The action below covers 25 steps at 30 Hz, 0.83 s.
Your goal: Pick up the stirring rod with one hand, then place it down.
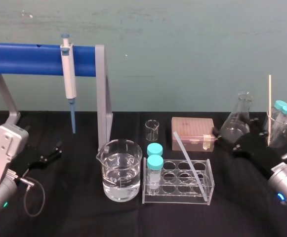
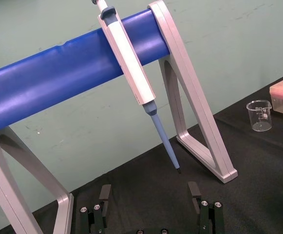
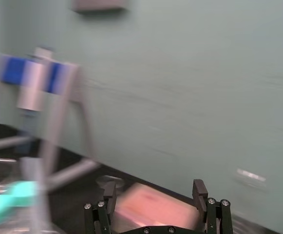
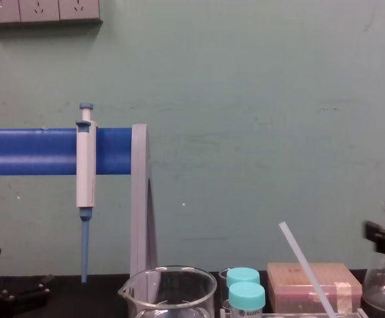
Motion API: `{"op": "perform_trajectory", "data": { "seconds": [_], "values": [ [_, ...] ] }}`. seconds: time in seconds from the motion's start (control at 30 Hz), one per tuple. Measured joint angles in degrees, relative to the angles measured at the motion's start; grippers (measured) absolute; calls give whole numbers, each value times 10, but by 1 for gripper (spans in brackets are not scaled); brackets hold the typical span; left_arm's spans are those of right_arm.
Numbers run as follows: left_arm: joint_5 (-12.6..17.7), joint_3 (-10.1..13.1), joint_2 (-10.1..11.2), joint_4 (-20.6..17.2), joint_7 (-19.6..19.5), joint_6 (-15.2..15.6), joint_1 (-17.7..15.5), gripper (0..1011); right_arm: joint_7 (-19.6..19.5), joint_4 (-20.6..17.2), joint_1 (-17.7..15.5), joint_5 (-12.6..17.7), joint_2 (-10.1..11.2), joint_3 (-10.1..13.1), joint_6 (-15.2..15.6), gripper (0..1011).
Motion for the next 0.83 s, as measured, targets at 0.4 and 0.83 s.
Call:
{"op": "perform_trajectory", "data": {
  "seconds": [0.4, 0.83],
  "values": [
    [0, 0, 0, 0, 0, 0, 0, 1000, -115, 21, -12, -60, -28, 30, 122, 1003],
    [0, 0, 0, 0, 0, 0, 0, 1000, -118, 22, -12, -61, -28, 31, 124, 1003]
  ]
}}
